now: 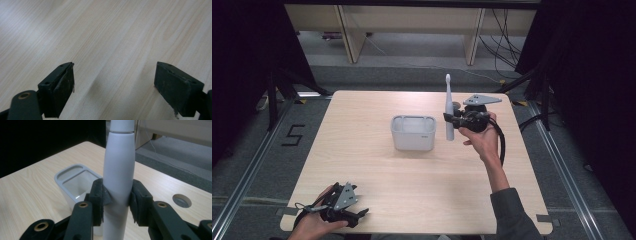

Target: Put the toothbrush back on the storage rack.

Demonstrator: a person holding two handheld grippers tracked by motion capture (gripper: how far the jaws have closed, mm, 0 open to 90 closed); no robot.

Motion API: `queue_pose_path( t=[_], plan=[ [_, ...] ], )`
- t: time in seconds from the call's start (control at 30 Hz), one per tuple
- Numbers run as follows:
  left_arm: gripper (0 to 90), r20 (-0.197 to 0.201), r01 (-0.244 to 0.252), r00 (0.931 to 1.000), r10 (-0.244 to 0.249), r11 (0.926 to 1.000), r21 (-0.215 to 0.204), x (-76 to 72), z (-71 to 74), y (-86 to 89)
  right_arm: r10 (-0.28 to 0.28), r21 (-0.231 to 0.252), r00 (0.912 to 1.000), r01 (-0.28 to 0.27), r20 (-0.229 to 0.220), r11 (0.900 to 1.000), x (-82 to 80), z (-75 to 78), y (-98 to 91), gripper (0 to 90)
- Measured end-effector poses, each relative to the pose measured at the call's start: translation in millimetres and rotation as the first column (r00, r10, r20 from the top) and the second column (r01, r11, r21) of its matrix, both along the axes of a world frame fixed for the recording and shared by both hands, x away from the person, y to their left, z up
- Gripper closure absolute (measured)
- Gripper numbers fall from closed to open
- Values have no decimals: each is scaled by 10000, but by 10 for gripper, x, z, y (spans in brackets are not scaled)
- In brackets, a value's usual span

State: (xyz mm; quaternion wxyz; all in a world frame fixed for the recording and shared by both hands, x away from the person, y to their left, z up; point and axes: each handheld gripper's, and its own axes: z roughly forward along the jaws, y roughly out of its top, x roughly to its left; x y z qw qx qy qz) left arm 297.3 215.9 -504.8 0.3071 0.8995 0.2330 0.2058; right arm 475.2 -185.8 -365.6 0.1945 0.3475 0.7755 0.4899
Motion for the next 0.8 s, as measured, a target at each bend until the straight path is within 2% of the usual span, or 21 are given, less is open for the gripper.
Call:
queue_pose_path(
  t=[0.1, 0.13, 0.17, 0.2, 0.27, 0.37, 0.5, 0.57, 0.6, 0.67, 0.7, 0.77, 0.8],
  plan=[
    [162, -14, -24, 10000, 24, 10000, -16, -3, 1, 1, 94, 143, 9999, -95, 83, 9999, 18, 29, 22, 670],
    [162, -277, 102, 9996, -100, 9999, 84, -1, 23, 8, 5, 167, 10000, -4, -39, 9999, 9, 44, 32, 670],
    [162, -202, 67, 9998, -66, 10000, 39, 0, 15, 5, 119, 159, 9998, -121, 168, 9998, 36, 60, 50, 670],
    [162, -15, -41, 10000, 41, 10000, 8, -4, 4, 0, 18, 80, 9999, -19, 104, 10000, 34, 84, 55, 670],
    [162, 89, -135, 9999, 135, 9999, 54, -11, 4, -4, 114, 335, 9999, -117, 105, 9994, 62, 114, 95, 670],
    [162, 33, -77, 10000, 77, 10000, 45, -9, 7, -1, 43, 394, 10000, -42, -30, 9992, 84, 143, 133, 670],
    [162, 13, -12, 10000, 12, 10000, -62, -8, 7, 3, 24, 461, 10000, -24, 5, 9989, 114, 156, 171, 670],
    [162, 5, -5, 10000, 5, 10000, -39, -7, 6, 4, 60, 345, 9999, -65, 158, 9994, 146, 170, 191, 670],
    [162, -1, -4, 10000, 4, 10000, -44, -8, 4, 1, -35, 526, 10000, 32, 65, 9986, 148, 175, 228, 670],
    [162, -34, -46, 10000, 46, 9999, -107, -15, 0, -4, -73, 575, 10000, 70, 52, 9983, 158, 183, 264, 669],
    [161, -44, -39, 10000, 38, 9999, -101, -15, 0, -4, 80, 510, 9998, -90, 189, 9987, 178, 185, 266, 670],
    [162, -12, 48, 10000, -48, 10000, 31, -7, 7, 2, 110, 599, 9999, -114, 64, 9981, 181, 191, 282, 670],
    [162, -40, -64, 10000, 63, 9999, -102, -16, 1, -4, 182, 622, 9998, -189, 130, 9979, 204, 192, 322, 670]
  ],
)
